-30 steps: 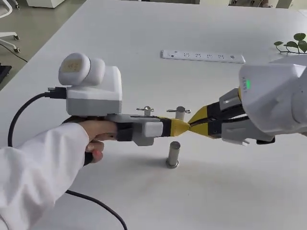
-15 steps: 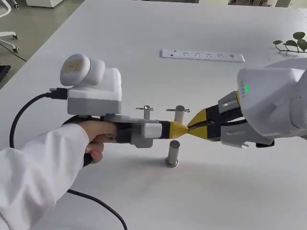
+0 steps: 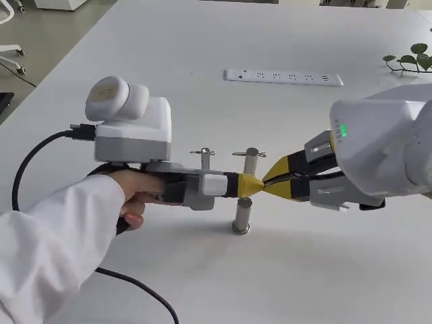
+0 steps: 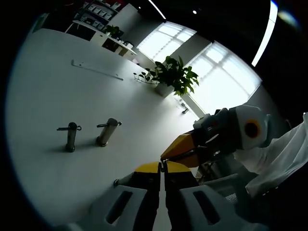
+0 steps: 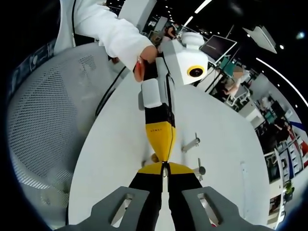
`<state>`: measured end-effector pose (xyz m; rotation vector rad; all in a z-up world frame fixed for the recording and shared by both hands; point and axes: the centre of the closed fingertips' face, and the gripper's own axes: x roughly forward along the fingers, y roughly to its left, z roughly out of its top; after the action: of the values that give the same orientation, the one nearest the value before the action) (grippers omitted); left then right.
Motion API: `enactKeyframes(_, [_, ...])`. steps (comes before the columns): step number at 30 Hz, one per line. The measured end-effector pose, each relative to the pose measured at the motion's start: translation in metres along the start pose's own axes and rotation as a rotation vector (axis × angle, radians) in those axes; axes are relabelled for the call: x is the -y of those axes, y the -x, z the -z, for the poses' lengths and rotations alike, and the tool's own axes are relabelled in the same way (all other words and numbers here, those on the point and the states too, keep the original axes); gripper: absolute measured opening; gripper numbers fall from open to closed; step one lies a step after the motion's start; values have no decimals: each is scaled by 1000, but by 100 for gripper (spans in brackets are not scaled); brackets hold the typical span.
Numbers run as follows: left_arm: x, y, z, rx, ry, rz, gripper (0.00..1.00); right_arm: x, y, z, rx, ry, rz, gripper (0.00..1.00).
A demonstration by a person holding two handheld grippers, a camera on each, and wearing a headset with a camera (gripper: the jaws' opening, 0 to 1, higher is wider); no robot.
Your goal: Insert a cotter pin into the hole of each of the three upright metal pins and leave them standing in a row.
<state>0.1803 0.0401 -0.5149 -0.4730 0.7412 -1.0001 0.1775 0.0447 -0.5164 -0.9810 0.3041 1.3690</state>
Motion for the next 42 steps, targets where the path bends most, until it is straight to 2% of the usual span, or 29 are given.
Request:
enactKeyframes(5, [0,1,-1,-3,6,1,0,1,0,-1,17,-8,-1,0])
enactKeyframes(6, [0,2,-2,1,1,1,0,0,0,1,18,-32,-11,2])
enactKeyframes(8, [-1,4,-3,4,-30,-3,0,3,-1,2,30,-51,10,16])
enactKeyframes(9, [-2,5,-3,-10,-88,-9,0,3,0,4,33,-70,7,19])
enactKeyframes(11, [1,7,-4,-5,-151,-7,0,3,1,5,54,-97,13,17])
enactKeyframes(12, [6,9,-4,-4,-191,11,0,1,1,5,72,-161,0,16])
enactKeyframes(14, [11,11,-6,5,-254,26,0,-1,1,6,83,-190,-15,16])
enactKeyframes(16, [11,12,-7,-3,-342,9,0,-5,0,11,93,-247,-54,17])
enactKeyframes(20, [19,14,-5,-27,-493,28,0,-10,-1,13,99,-266,-62,16])
enactKeyframes(22, [21,15,-4,-40,-540,40,0,-14,-1,10,117,-297,-76,16])
enactKeyframes(23, [23,16,-4,-39,-593,48,0,-15,-1,7,134,-314,-81,15])
enactKeyframes(26, [30,16,-2,-39,-686,77,0,-16,-1,4,150,-335,-92,14])
enactKeyframes(28, [31,17,0,-49,-706,81,0,-17,0,1,157,-335,-101,11])
enactKeyframes(31, [31,18,3,-69,-784,88,0,-20,1,-3,169,-338,-116,8])
enactKeyframes(42, [31,20,8,-95,-837,106,0,-27,-2,-8,172,-323,-155,0])
